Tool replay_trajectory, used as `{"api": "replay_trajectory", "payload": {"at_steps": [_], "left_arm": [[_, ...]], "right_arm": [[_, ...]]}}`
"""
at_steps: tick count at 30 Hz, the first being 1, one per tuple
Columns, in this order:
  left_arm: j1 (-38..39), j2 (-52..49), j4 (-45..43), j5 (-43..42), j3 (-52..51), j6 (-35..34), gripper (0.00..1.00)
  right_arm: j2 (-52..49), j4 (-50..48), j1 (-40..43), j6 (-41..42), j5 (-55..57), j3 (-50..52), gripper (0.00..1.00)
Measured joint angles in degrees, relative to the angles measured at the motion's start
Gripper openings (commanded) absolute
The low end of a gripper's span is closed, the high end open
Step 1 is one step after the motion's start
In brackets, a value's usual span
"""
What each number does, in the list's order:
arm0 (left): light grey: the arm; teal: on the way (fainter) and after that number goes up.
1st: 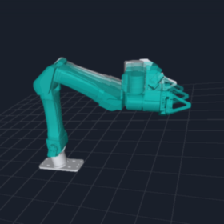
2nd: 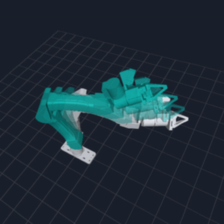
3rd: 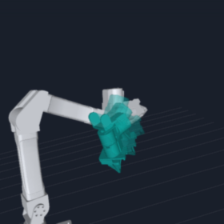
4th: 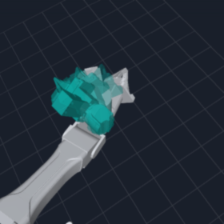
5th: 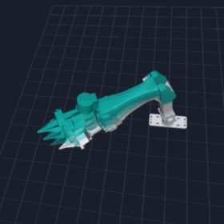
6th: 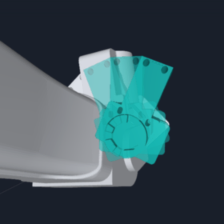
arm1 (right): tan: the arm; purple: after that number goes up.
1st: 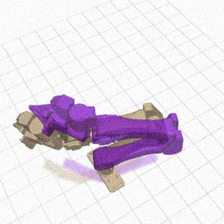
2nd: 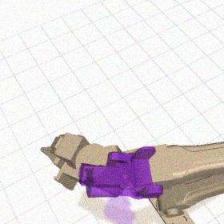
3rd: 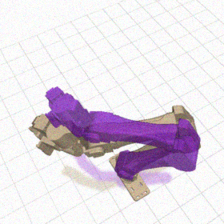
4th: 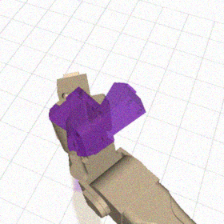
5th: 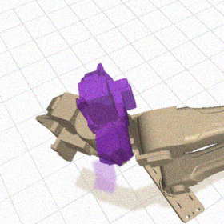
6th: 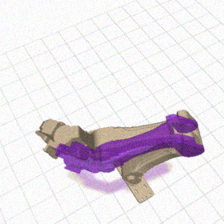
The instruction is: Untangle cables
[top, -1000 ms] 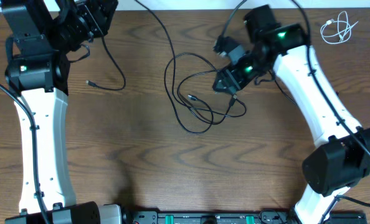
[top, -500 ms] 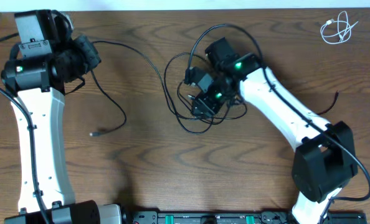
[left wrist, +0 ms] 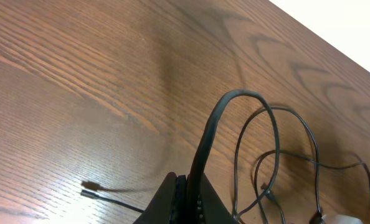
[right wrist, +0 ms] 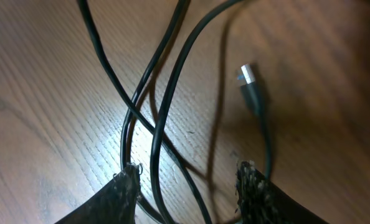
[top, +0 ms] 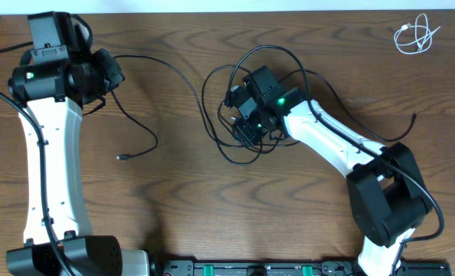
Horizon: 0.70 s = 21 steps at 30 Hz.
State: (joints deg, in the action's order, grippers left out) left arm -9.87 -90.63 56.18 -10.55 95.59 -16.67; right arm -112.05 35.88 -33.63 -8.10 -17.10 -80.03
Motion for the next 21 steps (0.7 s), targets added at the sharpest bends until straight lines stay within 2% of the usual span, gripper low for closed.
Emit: {"api": "replay_trajectory", "payload": {"at_steps": [4, 11, 21], "left_arm": [[0.0, 0.0, 0.0, 0.0, 0.0, 0.0, 0.07], [0.0, 0.0, 0.2, 0.2, 0.0, 0.0, 0.07], [0.0, 0.0, 0.2, 0.2, 0.0, 0.0, 0.07]], "right_arm": [[-3.0, 0.5, -0.7, 0.4, -1.0, 0.0, 0.36], [-3.9, 0.5, -1.1, 1.7, -1.7, 0.2, 0.01], [-3.4, 3.9, -1.1, 3.6, -2.2, 0.2, 0.01]]}}
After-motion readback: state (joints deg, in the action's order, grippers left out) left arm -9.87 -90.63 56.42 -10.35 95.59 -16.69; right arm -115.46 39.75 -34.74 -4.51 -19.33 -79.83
